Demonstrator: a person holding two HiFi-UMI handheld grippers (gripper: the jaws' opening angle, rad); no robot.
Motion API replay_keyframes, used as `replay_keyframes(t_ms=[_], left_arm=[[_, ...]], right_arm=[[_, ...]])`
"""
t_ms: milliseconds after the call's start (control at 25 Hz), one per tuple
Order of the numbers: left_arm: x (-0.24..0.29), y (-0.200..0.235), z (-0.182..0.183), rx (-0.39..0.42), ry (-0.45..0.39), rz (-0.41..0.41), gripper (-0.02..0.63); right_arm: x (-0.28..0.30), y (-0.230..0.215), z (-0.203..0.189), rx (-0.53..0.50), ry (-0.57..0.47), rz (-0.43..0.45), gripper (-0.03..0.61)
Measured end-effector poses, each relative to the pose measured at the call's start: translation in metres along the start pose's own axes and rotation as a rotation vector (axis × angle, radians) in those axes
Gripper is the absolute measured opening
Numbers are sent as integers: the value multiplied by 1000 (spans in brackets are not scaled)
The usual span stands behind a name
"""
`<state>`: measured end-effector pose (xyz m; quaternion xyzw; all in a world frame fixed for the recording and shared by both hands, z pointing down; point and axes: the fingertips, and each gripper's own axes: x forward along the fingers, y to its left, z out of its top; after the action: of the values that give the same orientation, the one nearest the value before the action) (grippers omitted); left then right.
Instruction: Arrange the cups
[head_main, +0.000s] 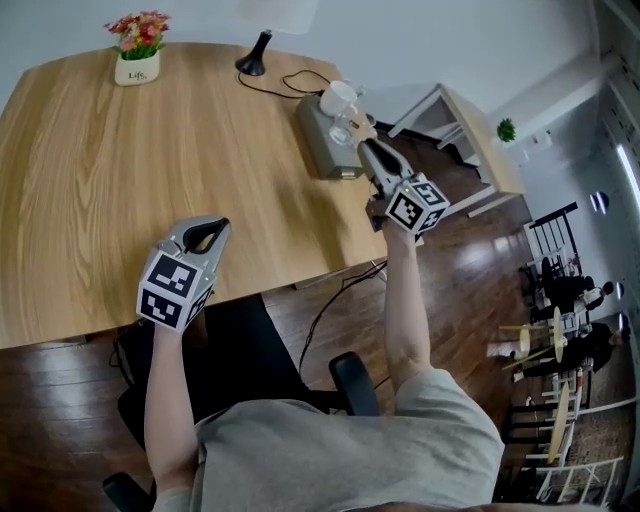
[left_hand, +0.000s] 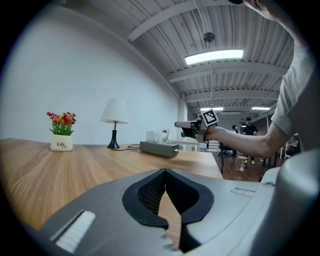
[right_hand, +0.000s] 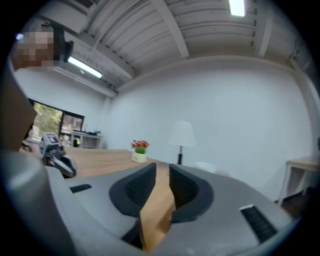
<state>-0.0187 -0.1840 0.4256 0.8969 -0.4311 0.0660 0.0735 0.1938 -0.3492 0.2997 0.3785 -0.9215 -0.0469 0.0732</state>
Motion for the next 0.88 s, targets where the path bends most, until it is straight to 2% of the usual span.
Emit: replay_keyframes(t_ms=[160, 280, 480, 680, 880], left_arm=[[1, 0, 0, -1, -3, 4, 9], [4, -3, -1, -4, -7, -1, 9], [6, -4, -1, -10, -10, -1, 9], [0, 7, -2, -12, -10, 53, 9], [-3, 16, -3, -18, -7, 104, 9]], right_arm=[[18, 129, -23, 59, -63, 266, 72], [33, 188, -46, 73, -53, 367, 72], [48, 226, -67, 84, -18, 428, 72], [51, 263, -73, 88, 2, 521, 74], [48, 279, -81, 97, 45, 550, 72]])
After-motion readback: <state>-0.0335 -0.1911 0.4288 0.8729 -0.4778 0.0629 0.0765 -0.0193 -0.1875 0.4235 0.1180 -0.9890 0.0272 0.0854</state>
